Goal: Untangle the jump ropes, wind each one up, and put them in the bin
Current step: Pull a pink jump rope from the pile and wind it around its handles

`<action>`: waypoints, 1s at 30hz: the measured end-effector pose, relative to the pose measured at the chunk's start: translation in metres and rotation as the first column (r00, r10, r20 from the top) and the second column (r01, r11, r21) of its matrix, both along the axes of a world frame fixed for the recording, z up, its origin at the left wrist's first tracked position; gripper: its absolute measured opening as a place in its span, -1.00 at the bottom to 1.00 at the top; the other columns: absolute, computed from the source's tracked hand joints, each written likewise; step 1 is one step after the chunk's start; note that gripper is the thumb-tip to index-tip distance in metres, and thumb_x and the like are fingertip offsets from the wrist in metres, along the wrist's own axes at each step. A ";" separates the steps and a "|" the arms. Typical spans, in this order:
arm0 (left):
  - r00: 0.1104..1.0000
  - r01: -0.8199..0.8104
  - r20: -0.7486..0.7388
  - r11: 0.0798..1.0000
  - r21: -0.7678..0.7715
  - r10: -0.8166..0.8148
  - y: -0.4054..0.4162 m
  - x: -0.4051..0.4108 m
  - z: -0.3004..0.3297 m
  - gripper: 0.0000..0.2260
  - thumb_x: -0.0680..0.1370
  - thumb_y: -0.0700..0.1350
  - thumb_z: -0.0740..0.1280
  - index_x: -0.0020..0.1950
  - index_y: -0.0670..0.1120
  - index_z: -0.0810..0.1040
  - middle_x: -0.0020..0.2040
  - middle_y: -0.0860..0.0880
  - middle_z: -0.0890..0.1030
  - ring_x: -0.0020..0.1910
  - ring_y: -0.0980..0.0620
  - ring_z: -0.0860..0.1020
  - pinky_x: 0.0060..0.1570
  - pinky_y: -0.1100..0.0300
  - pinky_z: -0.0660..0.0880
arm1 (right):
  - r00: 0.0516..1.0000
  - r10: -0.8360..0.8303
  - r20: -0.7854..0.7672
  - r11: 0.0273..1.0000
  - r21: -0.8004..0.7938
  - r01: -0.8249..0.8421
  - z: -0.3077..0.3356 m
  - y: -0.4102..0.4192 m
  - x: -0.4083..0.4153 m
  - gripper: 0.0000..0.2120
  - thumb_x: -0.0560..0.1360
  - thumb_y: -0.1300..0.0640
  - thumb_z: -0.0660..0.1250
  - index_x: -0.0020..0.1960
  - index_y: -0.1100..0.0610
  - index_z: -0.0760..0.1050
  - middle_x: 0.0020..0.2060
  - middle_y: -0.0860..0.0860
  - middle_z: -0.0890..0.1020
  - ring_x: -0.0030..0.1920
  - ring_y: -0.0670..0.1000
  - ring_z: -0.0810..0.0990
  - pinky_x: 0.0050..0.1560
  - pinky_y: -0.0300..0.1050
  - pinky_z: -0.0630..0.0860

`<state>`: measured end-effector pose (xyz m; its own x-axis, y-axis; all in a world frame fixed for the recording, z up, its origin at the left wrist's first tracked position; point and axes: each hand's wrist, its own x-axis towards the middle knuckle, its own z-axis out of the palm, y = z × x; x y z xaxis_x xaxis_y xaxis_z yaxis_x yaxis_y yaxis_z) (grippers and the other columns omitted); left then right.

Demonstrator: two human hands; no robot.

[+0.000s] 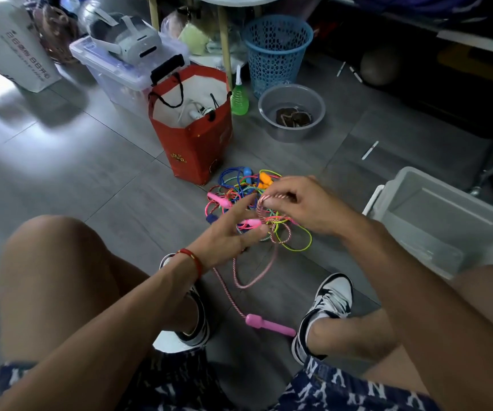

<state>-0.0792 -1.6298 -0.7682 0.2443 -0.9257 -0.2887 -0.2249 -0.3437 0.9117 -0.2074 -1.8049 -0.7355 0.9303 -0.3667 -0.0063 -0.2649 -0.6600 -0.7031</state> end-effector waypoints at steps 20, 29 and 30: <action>0.993 0.025 0.116 0.996 0.086 -0.035 0.007 -0.001 0.001 -0.45 0.59 0.02 0.39 0.54 0.05 0.29 0.34 0.07 0.49 0.28 0.17 0.47 0.33 0.21 0.40 | 0.999 -0.025 -0.024 1.000 0.015 0.025 0.008 0.001 -0.012 -0.77 0.52 -0.16 0.37 -0.07 -0.02 0.64 -0.33 0.06 0.60 -0.27 0.05 0.56 -0.25 -0.05 0.45; 0.926 -0.319 0.146 0.930 -0.183 0.347 0.008 0.020 0.017 -0.72 0.71 -0.10 0.16 -0.12 -0.18 0.52 -0.34 -0.09 0.49 -0.41 0.11 0.40 -0.38 0.29 0.36 | 0.791 -0.188 -0.582 0.979 -0.172 0.105 -0.062 -0.037 -0.055 -0.78 0.60 -0.08 0.32 -0.20 -0.06 0.48 -0.18 -0.09 0.55 0.18 0.10 0.51 0.28 0.10 0.33; 0.885 -0.425 0.119 0.887 -0.181 0.449 0.006 0.022 0.017 -0.72 0.71 -0.12 0.16 -0.11 -0.21 0.52 -0.35 -0.11 0.51 -0.42 0.10 0.41 -0.39 0.30 0.37 | 0.756 -0.272 -0.595 0.955 -0.261 0.138 -0.068 -0.039 -0.061 -0.83 0.63 -0.07 0.27 -0.12 -0.09 0.52 -0.05 -0.05 0.58 0.33 0.09 0.42 0.45 0.27 0.11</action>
<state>-0.0576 -1.6238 -0.7508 0.6642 -0.7427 -0.0849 -0.2236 -0.3057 0.9255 -0.2686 -1.8438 -0.8035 0.6490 -0.6042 -0.4623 -0.7410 -0.6396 -0.2044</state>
